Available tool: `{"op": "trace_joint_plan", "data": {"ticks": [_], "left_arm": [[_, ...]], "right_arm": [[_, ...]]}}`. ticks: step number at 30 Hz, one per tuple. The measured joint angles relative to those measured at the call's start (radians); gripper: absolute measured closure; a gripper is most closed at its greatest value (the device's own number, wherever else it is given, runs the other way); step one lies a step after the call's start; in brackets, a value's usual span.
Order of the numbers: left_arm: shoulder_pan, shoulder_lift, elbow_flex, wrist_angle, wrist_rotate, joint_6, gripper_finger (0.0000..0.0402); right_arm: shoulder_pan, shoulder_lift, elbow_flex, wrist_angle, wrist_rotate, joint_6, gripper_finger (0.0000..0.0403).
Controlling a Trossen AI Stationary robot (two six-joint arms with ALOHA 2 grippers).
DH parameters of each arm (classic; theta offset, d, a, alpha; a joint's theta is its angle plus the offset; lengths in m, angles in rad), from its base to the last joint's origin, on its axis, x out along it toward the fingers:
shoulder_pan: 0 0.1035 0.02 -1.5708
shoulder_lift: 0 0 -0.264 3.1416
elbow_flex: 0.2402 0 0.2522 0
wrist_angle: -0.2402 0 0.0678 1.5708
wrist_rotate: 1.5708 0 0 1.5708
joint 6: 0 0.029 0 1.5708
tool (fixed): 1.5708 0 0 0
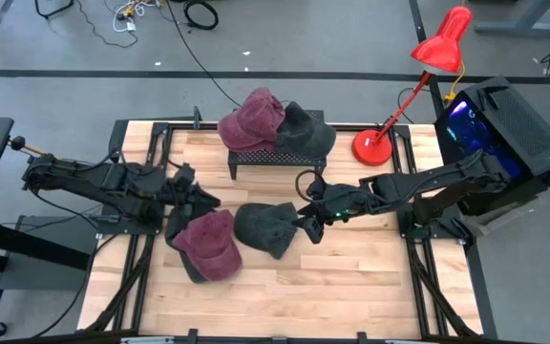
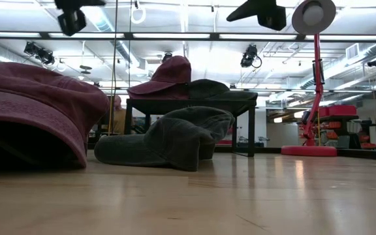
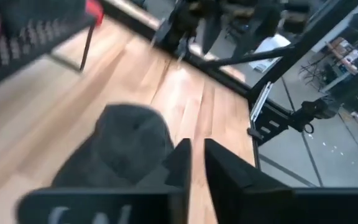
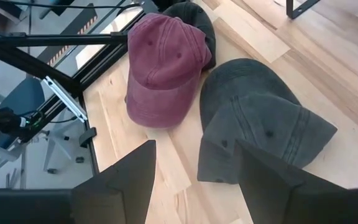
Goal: Pick & Place hat
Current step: Put the red cap on top of the stacked red caps on the shelf
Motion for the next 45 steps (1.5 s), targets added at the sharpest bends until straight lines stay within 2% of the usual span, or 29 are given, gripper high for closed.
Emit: {"op": "trace_joint_plan", "data": {"ticks": [8,11,14,21,27,33,39,45], "left_arm": [[0.0,0.0,0.0,-0.182,-0.011,-0.183,0.0213],[0.012,0.005,0.0,-0.206,-0.003,-0.198,0.0181],[0.061,0.016,0.0,-0.227,0.047,-0.221,0.0164],[0.2,0.071,0.0,-0.254,0.24,-0.23,0.0157],[0.313,0.111,-0.001,-0.362,0.354,-0.243,0.0157],[0.385,0.145,0.0,-0.377,0.507,-0.241,0.0157],[0.402,0.184,0.0,-0.453,0.513,-0.236,0.0163],[0.401,0.26,0.0,-0.451,0.529,-0.216,0.0165]], "right_arm": [[0.0,0.0,0.0,0.002,0.0,-0.001,0.0188],[0.0,0.0,0.0,0.002,0.0,0.0,0.0188],[0.0,0.0,0.0,0.002,0.0,0.003,0.0188],[0.0,0.0,0.0,0.004,0.003,0.016,0.0188],[0.0,0.001,0.0,0.007,0.002,0.019,0.0188],[0.0,0.001,0.0,0.013,0.002,0.007,0.0188],[0.0,0.001,0.0,0.014,0.003,-0.004,0.0188],[0.0,0.001,-0.029,0.048,0.0,-0.008,0.0188]]}}
